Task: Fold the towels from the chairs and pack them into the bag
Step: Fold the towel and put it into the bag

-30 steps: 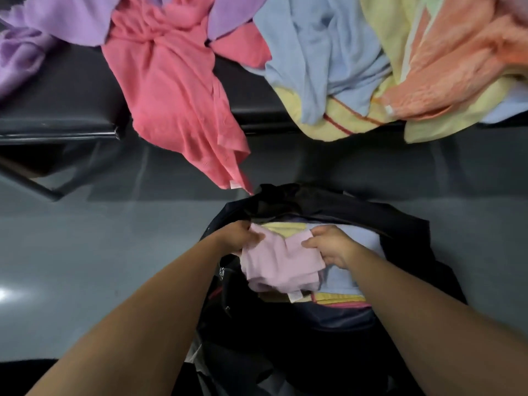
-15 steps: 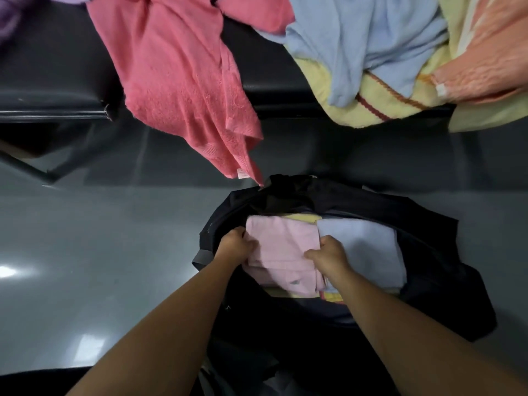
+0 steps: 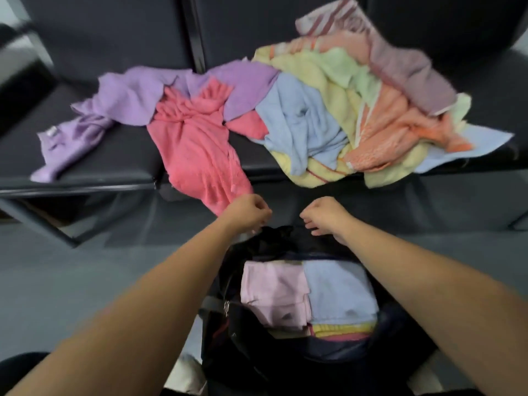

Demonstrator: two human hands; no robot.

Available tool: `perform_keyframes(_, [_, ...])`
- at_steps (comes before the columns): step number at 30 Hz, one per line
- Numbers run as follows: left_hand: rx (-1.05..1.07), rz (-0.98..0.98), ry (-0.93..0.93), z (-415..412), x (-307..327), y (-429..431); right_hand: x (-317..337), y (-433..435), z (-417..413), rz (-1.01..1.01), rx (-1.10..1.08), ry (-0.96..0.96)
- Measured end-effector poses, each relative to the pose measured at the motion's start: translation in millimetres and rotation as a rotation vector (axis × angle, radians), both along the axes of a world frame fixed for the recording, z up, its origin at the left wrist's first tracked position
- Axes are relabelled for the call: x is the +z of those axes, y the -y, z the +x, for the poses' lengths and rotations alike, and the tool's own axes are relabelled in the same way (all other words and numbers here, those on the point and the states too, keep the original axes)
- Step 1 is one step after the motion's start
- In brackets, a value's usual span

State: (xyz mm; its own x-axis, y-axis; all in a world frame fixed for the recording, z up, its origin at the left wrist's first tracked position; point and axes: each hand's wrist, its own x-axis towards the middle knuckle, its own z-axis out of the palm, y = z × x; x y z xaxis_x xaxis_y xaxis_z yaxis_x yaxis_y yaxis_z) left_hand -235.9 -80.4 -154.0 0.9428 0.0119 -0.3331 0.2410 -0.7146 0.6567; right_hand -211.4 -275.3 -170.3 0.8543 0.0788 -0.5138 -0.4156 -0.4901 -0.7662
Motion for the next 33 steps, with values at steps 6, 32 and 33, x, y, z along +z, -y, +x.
perform_keyframes(6, [-0.005,-0.078,0.254,44,100,15,107,33,42,0.09,0.035,0.215])
perform_keyframes(32, [0.175,-0.08,0.513,125,121,18,142,41,124,0.014,-0.019,0.699])
perform_keyframes(33, [0.169,-0.063,0.526,121,128,17,151,43,120,0.078,-0.05,0.705])
